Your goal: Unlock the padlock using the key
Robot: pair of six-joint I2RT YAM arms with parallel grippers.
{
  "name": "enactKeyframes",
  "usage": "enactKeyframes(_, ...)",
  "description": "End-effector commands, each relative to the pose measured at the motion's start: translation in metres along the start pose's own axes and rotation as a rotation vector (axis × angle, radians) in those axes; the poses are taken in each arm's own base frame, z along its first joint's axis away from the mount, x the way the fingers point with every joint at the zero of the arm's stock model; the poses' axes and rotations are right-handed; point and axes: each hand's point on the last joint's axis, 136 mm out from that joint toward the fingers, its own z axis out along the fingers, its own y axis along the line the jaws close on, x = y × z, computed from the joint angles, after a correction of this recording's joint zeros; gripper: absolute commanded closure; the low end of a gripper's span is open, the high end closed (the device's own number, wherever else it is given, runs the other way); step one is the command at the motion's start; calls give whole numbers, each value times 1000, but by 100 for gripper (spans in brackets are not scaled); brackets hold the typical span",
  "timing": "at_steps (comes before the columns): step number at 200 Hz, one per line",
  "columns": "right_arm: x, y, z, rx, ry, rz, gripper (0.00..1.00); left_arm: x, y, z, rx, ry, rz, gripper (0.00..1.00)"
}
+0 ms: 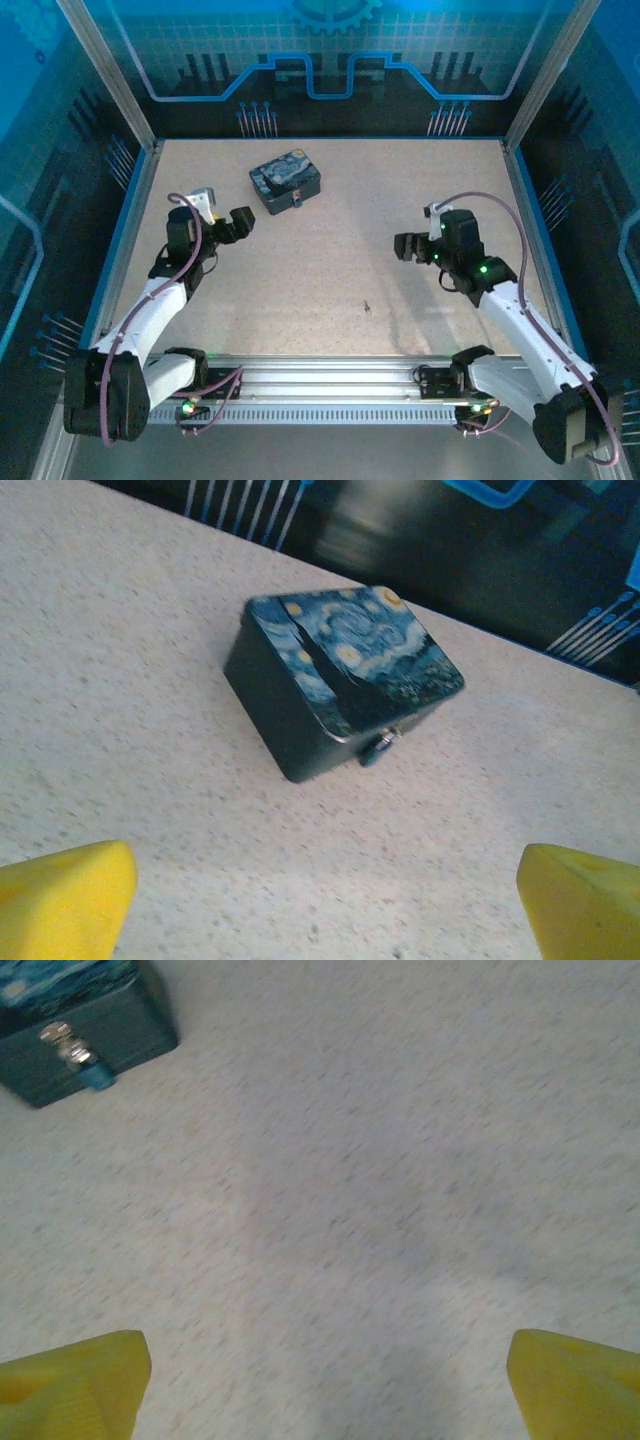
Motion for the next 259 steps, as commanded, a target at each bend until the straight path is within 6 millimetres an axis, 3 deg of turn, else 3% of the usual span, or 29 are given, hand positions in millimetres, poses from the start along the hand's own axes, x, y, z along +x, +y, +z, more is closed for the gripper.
enactKeyframes(1, 50, 15, -3, -63, 170, 100, 8, 4, -29, -5, 89, 53, -70, 1)
enactKeyframes(50, 104, 45, 8, -101, 390, 64, 14, 18, -67, -1, 171, 116, -76, 1)
enactKeyframes(106, 140, 72, 39, -103, 535, 27, 24, 32, -90, 11, 222, 153, -92, 1)
enactKeyframes(170, 169, 85, 52, -102, 650, 3, 40, 39, -87, 16, 197, 161, -88, 1)
enactKeyframes(259, 180, 94, 59, -56, 702, -66, 59, 42, -82, 14, 179, 165, -88, 1)
